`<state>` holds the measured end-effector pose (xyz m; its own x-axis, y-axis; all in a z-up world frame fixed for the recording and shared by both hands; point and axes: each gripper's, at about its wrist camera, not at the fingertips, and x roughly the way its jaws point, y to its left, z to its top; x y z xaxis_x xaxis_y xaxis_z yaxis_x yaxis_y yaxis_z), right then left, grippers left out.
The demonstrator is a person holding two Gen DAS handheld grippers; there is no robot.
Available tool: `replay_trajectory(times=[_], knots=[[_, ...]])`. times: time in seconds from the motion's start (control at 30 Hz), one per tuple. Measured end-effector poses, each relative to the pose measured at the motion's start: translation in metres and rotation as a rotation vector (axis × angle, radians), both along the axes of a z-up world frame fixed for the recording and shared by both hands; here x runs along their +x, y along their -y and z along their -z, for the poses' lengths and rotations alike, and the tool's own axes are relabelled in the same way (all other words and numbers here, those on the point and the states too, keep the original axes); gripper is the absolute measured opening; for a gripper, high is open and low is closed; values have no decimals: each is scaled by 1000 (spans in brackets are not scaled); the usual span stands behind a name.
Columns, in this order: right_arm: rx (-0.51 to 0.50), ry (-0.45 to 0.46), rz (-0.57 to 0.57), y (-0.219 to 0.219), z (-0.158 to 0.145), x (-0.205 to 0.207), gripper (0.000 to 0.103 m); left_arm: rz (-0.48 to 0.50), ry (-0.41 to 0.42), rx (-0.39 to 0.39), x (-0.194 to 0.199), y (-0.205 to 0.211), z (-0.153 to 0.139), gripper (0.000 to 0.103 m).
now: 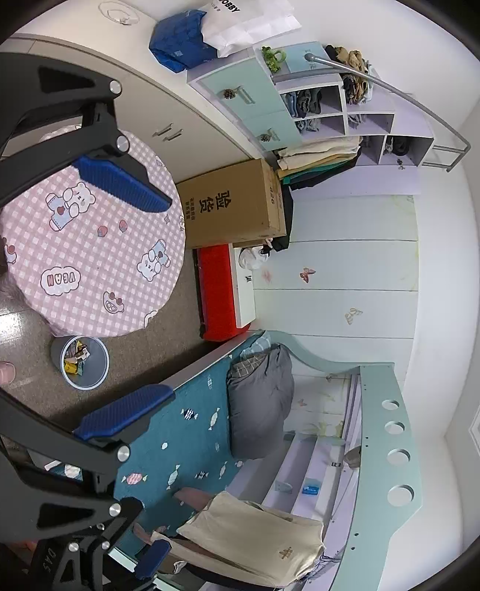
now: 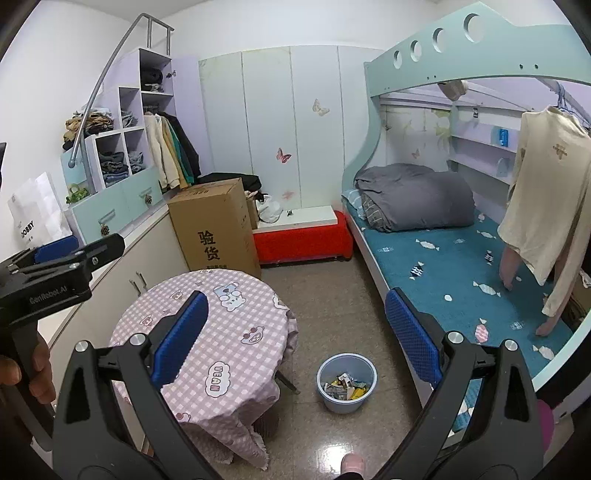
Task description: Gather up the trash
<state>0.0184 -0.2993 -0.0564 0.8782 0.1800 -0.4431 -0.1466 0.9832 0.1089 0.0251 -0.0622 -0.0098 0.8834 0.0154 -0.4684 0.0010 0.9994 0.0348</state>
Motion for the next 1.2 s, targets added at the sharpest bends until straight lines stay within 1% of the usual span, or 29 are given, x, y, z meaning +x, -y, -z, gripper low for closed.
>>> replay_trajectory(times=[0.53, 1.2], knots=[[-15, 5, -55, -11, -3, -1, 94, -14, 23, -6, -12, -4, -6, 92], [-10, 5, -48, -7, -3, -5, 94, 8, 23, -3, -12, 0, -10, 92]])
